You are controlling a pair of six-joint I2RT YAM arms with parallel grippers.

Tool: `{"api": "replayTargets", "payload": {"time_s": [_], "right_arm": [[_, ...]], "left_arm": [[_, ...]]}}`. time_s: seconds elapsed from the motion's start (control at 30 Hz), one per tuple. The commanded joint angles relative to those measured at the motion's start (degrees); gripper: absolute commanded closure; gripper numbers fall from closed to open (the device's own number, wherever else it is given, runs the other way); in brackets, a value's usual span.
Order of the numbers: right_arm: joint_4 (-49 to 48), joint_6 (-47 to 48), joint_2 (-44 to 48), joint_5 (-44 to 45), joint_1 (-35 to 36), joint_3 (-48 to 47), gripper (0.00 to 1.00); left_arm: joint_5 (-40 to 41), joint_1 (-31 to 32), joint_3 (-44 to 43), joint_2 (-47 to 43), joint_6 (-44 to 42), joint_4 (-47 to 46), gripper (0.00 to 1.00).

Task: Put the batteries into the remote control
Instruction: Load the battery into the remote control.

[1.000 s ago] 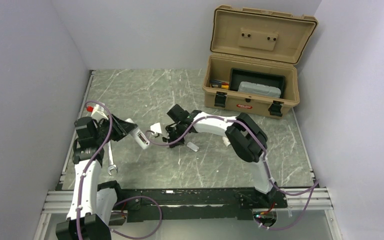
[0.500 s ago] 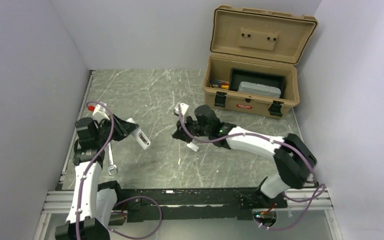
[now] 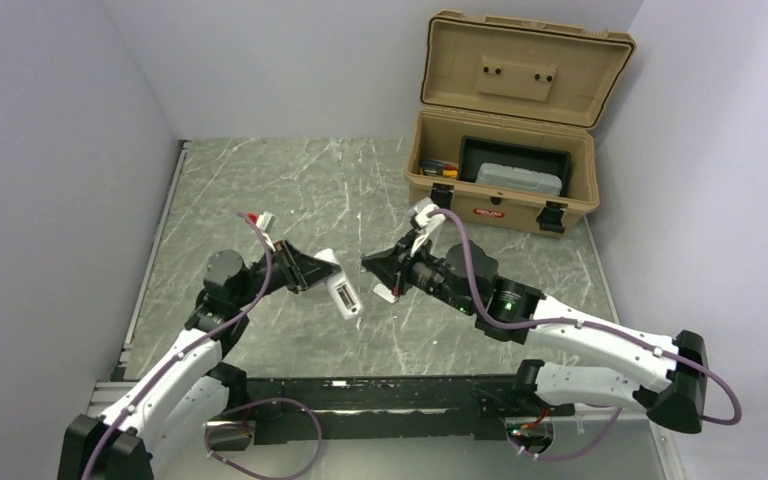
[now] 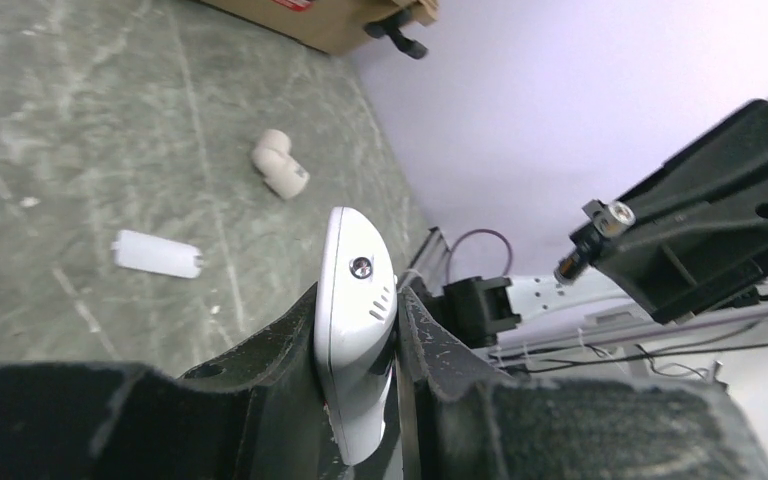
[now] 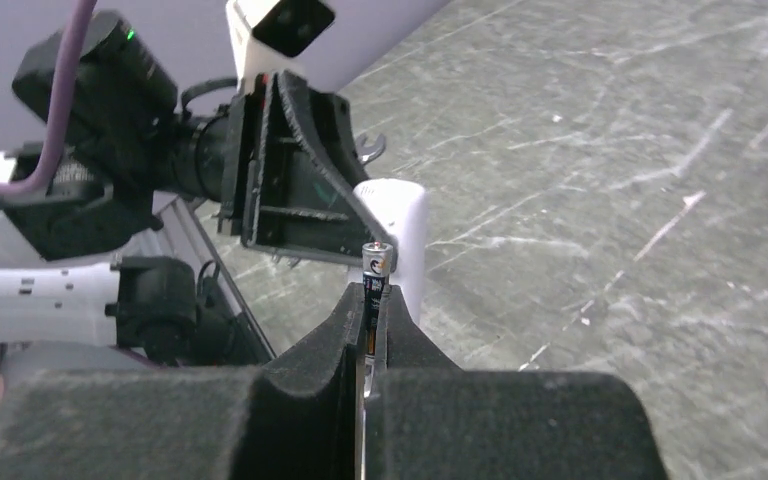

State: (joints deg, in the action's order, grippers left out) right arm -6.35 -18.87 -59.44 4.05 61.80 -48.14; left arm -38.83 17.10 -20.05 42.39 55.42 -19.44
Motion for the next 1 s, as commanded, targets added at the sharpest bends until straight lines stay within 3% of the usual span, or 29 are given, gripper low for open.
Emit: {"api": "replayTargets", "payload": {"time_s": [0.0, 0.13, 0.37, 0.97], "right_arm": [[6.2, -7.3, 4.4, 10.7, 1.8, 1.1, 1.00], [6.0, -7.5, 7.1, 13.3, 4.3, 3.9, 1.00], [8.7, -3.0, 6.5, 14.3, 7.2, 3.7, 1.00], [6.2, -1.0, 3.5, 17.9, 9.5, 3.8, 1.00]], "left_arm": [[4.4, 5.6, -1.0, 3.0, 8.2, -17.4, 1.00], [7.3, 9.5, -2.2, 6.7, 11.3, -22.7, 1.00], [11.4, 13.7, -4.0, 10.6, 13.0, -22.5, 1.00], [11.1, 14.3, -3.7, 9.8, 15.3, -24.4, 1.00]]}}
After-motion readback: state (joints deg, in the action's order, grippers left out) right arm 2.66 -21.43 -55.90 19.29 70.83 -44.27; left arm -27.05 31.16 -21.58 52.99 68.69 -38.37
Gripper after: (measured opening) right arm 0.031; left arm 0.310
